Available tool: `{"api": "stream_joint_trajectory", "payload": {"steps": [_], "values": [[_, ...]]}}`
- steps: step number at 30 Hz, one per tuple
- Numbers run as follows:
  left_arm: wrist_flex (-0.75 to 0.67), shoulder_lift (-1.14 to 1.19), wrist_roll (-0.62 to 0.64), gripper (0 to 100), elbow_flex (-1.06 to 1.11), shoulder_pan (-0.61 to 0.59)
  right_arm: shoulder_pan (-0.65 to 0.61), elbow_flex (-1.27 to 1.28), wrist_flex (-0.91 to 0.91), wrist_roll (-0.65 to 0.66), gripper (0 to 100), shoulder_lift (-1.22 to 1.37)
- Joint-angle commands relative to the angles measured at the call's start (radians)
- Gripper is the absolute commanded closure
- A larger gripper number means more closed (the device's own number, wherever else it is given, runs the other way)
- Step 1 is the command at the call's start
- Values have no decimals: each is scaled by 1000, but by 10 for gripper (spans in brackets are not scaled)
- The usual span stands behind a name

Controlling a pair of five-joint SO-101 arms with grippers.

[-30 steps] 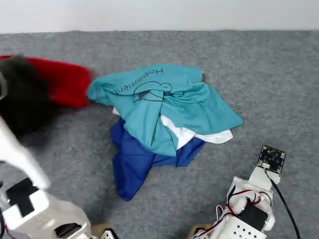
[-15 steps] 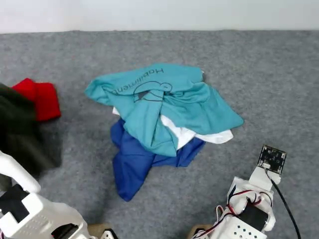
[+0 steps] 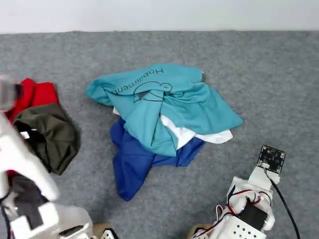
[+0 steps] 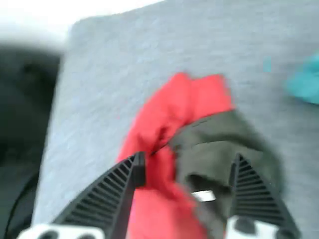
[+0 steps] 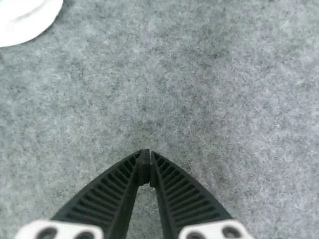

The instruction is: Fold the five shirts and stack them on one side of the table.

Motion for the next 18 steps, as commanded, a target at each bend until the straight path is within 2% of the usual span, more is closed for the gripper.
{"api": "stream_joint_trajectory", "payload": {"steps": [1,6,9,14,18], "values": [[20,-129,-5,725,196,249,12,15,5,-11,988,-4],[8,-170,81,725,476,565,12,15,5,-11,988,-4],[-74,-170,144,724,573,692,12,15,5,-11,988,-4],[-210,-158,172,724,691,829,12,15,5,-11,988,-4],[-269,-57,172,724,734,867,12,15,5,-11,988,-4]]}}
